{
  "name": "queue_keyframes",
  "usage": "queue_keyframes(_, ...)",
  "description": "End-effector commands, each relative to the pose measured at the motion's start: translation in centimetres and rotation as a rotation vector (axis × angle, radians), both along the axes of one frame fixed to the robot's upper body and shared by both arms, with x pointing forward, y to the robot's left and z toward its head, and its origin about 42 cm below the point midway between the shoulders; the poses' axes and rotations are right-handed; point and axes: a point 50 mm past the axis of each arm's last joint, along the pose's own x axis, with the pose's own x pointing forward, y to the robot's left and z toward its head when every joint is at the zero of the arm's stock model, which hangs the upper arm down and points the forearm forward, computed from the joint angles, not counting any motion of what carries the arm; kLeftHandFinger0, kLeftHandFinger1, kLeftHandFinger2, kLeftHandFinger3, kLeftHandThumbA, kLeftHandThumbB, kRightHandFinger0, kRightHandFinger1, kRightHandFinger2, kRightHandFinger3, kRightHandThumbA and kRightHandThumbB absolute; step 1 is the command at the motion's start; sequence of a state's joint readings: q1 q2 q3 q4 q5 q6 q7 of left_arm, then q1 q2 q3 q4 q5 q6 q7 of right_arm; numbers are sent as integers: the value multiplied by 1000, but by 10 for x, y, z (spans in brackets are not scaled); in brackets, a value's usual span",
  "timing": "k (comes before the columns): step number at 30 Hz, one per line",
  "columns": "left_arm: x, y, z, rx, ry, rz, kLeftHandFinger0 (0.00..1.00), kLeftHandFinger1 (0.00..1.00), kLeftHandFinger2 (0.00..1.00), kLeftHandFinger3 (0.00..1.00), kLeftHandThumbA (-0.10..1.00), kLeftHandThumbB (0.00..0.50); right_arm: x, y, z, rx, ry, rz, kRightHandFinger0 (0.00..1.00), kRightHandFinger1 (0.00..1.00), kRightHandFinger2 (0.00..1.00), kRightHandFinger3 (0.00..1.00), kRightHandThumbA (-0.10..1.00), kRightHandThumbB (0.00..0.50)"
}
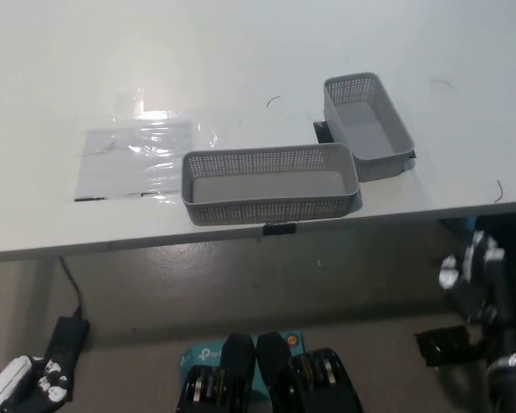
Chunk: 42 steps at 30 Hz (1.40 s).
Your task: The robot uses its right hand to pick up the grey box kept on the middle on the desk and place it on top of another box next to it in a right angle
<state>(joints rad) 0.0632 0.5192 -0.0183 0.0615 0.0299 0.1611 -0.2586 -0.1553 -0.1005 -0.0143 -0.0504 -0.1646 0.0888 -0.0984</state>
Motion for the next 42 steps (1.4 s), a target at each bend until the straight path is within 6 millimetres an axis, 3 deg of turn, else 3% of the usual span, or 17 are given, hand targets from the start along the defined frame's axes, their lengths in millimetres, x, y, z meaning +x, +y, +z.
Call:
queue_keyframes(1, -1, 5, 11, 26, -13, -11, 0, 0, 0, 120, -100, 500, 19, 1, 58, -112, -104, 78, 358, 425, 563, 835, 142, 141)
queue_keyframes(4, 1, 6, 12, 34, -10, -16, 0, 0, 0, 111, -100, 500, 29, -4, 86, -199, -77, 147, 417, 487, 657, 909, 240, 161)
queue_keyframes(6, 2, 7, 13, 31, -1, -4, 0, 0, 2, 127, -100, 498, 37, -9, 100, -253, -36, 200, 341, 429, 670, 984, 315, 219)
queue_keyframes(7, 2, 9, 14, 29, -2, -9, 0, 0, 0, 126, -100, 500, 49, -15, 118, -315, 12, 259, 306, 400, 659, 1000, 303, 274)
queue_keyframes(10, 4, 9, 16, 41, -7, -21, 0, 0, 0, 126, -100, 500, 55, -19, 126, -372, 24, 277, 355, 441, 685, 1000, 332, 310)
queue_keyframes(11, 4, 9, 17, 33, -17, -25, 0, 0, 0, 109, -100, 500, 59, -21, 132, -439, 36, 296, 543, 623, 785, 1000, 372, 323)
queue_keyframes(12, 6, 11, 19, 33, -22, -22, 0, 0, 0, 106, -100, 500, 63, -20, 135, -463, 38, 309, 625, 676, 810, 1000, 361, 330)
queue_keyframes(16, 6, 11, 20, 34, -20, -21, 0, 0, 1, 100, -100, 500, 75, -20, 144, -607, 67, 371, 740, 811, 911, 1000, 353, 365)
queue_keyframes(19, 6, 10, 22, 45, -27, -26, 0, 0, 0, 125, -100, 500, 86, -20, 140, -654, 96, 399, 802, 871, 978, 1000, 321, 373)
queue_keyframes(23, 6, 11, 21, 45, -23, -23, 0, 0, 0, 123, -100, 500, 97, -20, 139, -685, 115, 407, 852, 897, 996, 1000, 286, 373)
queue_keyframes(25, 5, 12, 18, 41, -10, -22, 0, 0, 0, 116, -100, 500, 103, -17, 135, -720, 122, 403, 918, 990, 1000, 1000, 305, 368)
queue_keyframes(27, 5, 12, 18, 46, -10, -27, 0, 0, 0, 112, -100, 500, 109, -14, 135, -778, 123, 398, 1000, 1000, 1000, 1000, 368, 368)
queue_keyframes(38, 0, 10, 18, 65, 2, -34, 0, 0, 29, 153, -100, 500, 126, 7, 147, -901, 76, 410, 1000, 1000, 1000, 1000, 335, 336)
queue_keyframes(42, -5, 8, 16, 72, 10, -26, 0, 0, 1, 139, -100, 500, 124, 12, 174, -929, -16, 409, 1000, 1000, 1000, 1000, 350, 328)
